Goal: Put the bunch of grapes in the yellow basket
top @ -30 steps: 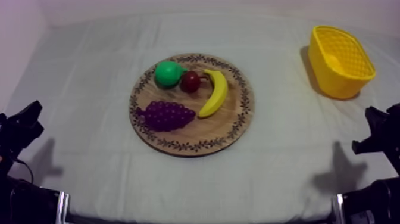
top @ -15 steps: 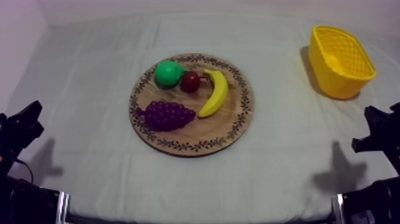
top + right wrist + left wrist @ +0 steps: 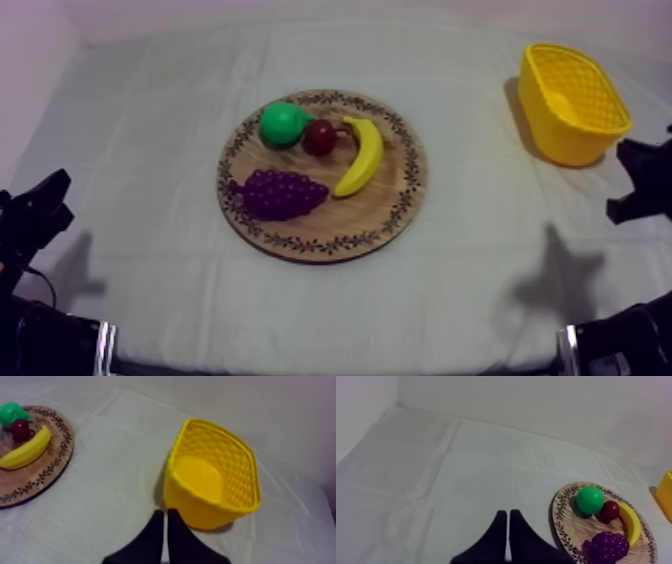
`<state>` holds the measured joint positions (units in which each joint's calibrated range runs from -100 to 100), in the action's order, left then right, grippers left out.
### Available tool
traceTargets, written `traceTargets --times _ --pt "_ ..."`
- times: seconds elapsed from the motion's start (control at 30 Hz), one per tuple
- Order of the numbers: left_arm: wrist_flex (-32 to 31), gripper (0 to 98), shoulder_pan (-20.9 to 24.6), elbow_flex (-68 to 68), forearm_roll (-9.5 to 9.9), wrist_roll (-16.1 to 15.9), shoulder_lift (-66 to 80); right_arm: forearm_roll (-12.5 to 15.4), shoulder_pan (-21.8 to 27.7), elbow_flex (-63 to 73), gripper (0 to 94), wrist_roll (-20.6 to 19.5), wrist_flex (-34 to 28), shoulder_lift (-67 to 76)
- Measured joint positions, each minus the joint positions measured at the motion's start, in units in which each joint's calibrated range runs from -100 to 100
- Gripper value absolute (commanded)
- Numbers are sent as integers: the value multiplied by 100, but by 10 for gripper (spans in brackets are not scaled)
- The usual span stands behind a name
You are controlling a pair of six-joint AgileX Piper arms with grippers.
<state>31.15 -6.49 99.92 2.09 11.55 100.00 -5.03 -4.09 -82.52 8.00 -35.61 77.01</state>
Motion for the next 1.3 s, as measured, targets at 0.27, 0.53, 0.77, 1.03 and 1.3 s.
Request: traceTargets --times 0.27,0.53,0.77,1.03,1.3 --pt "0 1 0 0 0 0 0 -54 -377 1708 5 140 -555 -1332" --pt "0 1 0 0 0 0 0 -55 -883 3310 5 253 -1295 -2747" --pt "0 1 0 0 0 0 0 -23 -1398 4804 5 343 -2010 -4077" --pt "0 1 0 0 0 0 0 0 -2090 6430 5 475 -2842 -5457" --pt "0 1 0 0 0 0 0 30 -2704 7770 5 589 -3743 -6618"
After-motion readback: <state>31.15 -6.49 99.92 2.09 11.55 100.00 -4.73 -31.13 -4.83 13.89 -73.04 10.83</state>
